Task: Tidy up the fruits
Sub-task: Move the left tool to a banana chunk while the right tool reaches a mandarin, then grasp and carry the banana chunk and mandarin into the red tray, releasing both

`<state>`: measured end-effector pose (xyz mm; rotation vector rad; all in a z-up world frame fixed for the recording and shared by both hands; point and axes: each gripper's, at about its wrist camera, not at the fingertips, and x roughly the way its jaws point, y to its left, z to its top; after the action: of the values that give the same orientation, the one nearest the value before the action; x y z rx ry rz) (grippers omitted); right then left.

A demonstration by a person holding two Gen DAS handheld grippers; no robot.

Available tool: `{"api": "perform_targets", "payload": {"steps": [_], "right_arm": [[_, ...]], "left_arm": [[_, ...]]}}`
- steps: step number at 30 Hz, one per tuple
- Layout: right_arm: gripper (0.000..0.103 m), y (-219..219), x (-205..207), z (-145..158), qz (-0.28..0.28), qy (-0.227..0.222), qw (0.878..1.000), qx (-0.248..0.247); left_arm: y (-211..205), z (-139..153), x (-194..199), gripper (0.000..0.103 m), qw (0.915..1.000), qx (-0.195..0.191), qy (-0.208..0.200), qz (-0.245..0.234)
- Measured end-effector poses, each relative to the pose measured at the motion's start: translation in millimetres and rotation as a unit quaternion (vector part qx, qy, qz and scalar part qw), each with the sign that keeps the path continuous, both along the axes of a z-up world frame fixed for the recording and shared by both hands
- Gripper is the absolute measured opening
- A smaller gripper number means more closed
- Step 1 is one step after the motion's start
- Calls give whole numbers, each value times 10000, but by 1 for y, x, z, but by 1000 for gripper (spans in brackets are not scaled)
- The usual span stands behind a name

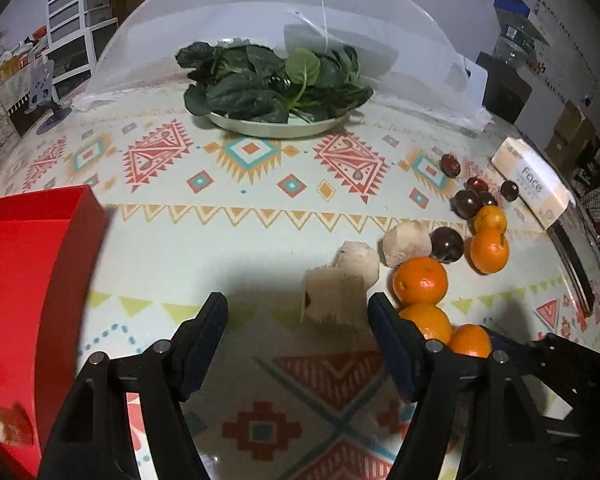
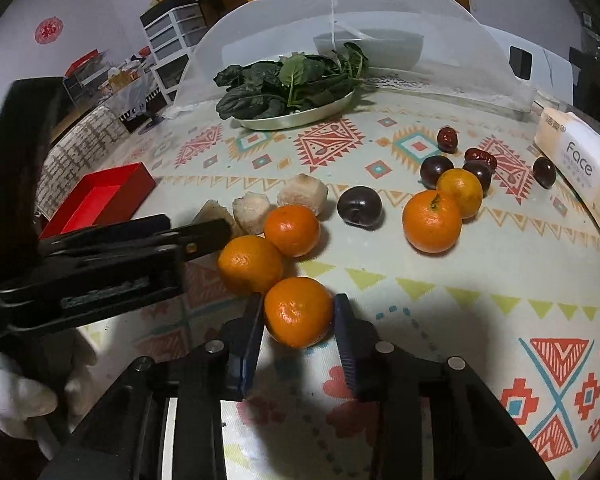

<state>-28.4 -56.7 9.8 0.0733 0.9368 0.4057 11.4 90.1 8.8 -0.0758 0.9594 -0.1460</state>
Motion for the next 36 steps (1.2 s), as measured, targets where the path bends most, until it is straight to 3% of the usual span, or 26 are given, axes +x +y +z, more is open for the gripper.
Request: {"api": "perform_targets", "payload": {"steps": [1, 2, 3, 4, 6, 10, 20, 26, 31, 36], "right_arm": [[37, 0, -1, 0, -10, 4, 10000, 7], [37, -1, -1, 0, -19, 10, 10000, 9], [37, -1, -3, 1, -26, 15, 10000, 4], [37, -2, -5, 1, -28, 20, 10000, -3], [37, -3, -9, 3, -36, 16, 10000, -10], [37, -8, -22, 10, -90, -37, 10000, 8], [37, 8, -55, 54, 13, -454, 9989, 87], [37, 52, -62, 103, 484, -747, 9952, 418], [37, 107, -51, 139, 995, -843, 9877, 862], [37, 180, -29, 125, 1404, -653, 9847, 804]], "left_arm": [[-1, 0, 0, 71, 10000, 7, -34, -4], [-2, 0, 1, 60, 10000, 3, -40, -24], [-3, 1, 0, 41, 10000, -9, -34, -59], [-4, 1, 0, 32, 10000, 52, -34, -72], [-8, 2, -3, 33, 9998, 194, -52, -81], [-5, 7, -16, 33, 9998, 100, -120, -108], [41, 70, -82, 33, 9963, -159, -833, 123], [91, 114, -108, 33, 9897, 26, -1300, 593], [143, 129, -110, 33, 9827, 386, -1426, 1117], [198, 110, -91, 33, 9798, 640, -1120, 1528]]}}
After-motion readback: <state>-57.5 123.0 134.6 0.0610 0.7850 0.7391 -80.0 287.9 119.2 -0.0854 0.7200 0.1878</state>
